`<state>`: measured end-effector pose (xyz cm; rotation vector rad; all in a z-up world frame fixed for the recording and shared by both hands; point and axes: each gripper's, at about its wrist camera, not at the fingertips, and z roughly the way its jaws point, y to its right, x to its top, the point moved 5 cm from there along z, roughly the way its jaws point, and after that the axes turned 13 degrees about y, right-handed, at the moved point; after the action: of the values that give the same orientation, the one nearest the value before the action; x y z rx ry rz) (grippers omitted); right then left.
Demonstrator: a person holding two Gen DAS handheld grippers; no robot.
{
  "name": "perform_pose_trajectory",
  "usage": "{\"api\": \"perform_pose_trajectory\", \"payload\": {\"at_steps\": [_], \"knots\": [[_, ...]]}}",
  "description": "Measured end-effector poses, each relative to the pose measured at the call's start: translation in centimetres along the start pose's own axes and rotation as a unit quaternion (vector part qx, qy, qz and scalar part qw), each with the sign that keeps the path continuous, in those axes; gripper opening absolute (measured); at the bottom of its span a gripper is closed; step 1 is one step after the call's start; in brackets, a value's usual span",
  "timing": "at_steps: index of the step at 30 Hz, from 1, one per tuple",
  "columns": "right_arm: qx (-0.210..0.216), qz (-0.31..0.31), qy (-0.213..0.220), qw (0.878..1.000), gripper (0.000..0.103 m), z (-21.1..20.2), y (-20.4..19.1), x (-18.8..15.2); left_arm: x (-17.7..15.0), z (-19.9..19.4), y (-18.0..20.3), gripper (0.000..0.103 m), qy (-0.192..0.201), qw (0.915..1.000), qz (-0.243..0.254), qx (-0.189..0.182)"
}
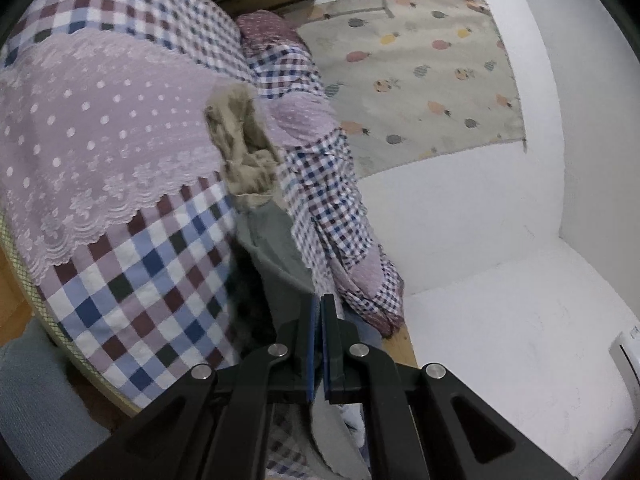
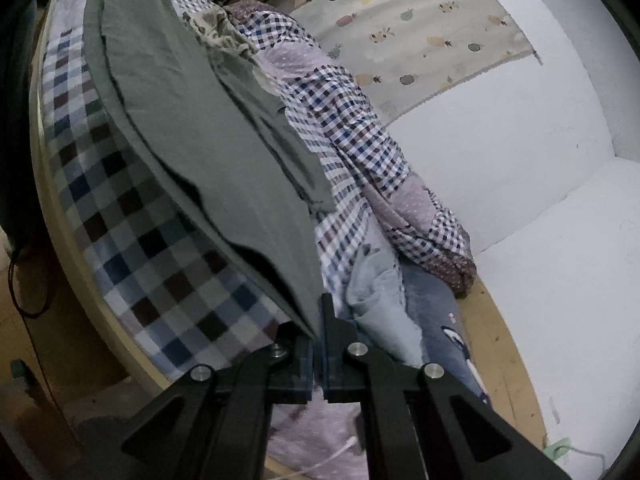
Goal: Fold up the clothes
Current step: 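Carry the held hem across the sweatshirt body and lower it with both grippers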
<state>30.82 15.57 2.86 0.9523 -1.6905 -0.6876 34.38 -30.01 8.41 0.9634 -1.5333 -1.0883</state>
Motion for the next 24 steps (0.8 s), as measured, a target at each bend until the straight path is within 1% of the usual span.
{"api": "perform_pose_trajectory", "payload": {"at_steps": [6, 9, 12, 15, 17, 19, 21, 24], "knots": [[0.011, -0.024, 0.007, 1.000, 0.000, -3.2, 3.5, 1.3, 0.2, -2.0, 4.3, 0.000, -0.010, 0.9991, 0.019, -0.035], [0.000, -0.025, 0.011, 1.000, 0.000, -5.2, 5.6, 1.7, 0.2, -3.4, 6.5, 0.000, -0.011, 0.9982, 0.026, -0.054], [-0.014, -0.018, 0.015, 1.000, 0.000, -7.1, 7.8, 2.1, -0.2, -5.2, 9.5, 0.000, -0.015, 0.9958, 0.037, -0.083], [-0.037, -0.017, 0.025, 0.999, 0.000, -10.0, 10.0, 3.1, -0.6, -7.3, 12.7, 0.000, -0.009, 0.9915, 0.059, -0.116], [-0.051, -0.006, 0.038, 0.998, 0.000, -11.8, 11.5, 4.0, -0.7, -8.3, 14.3, 0.000, -0.003, 0.9888, 0.071, -0.131], [-0.065, 0.007, 0.047, 0.997, 0.000, -13.2, 12.9, 4.5, -0.7, -8.8, 15.4, 0.000, -0.001, 0.9864, 0.074, -0.147], [-0.078, 0.001, 0.046, 0.996, 0.000, -13.5, 13.4, 4.7, -0.5, -8.3, 15.8, 0.000, -0.003, 0.9862, 0.073, -0.149], [-0.075, 0.005, 0.043, 0.996, 0.000, -12.6, 13.6, 4.8, 0.1, -6.2, 15.3, 0.000, -0.008, 0.9890, 0.073, -0.128]]}}
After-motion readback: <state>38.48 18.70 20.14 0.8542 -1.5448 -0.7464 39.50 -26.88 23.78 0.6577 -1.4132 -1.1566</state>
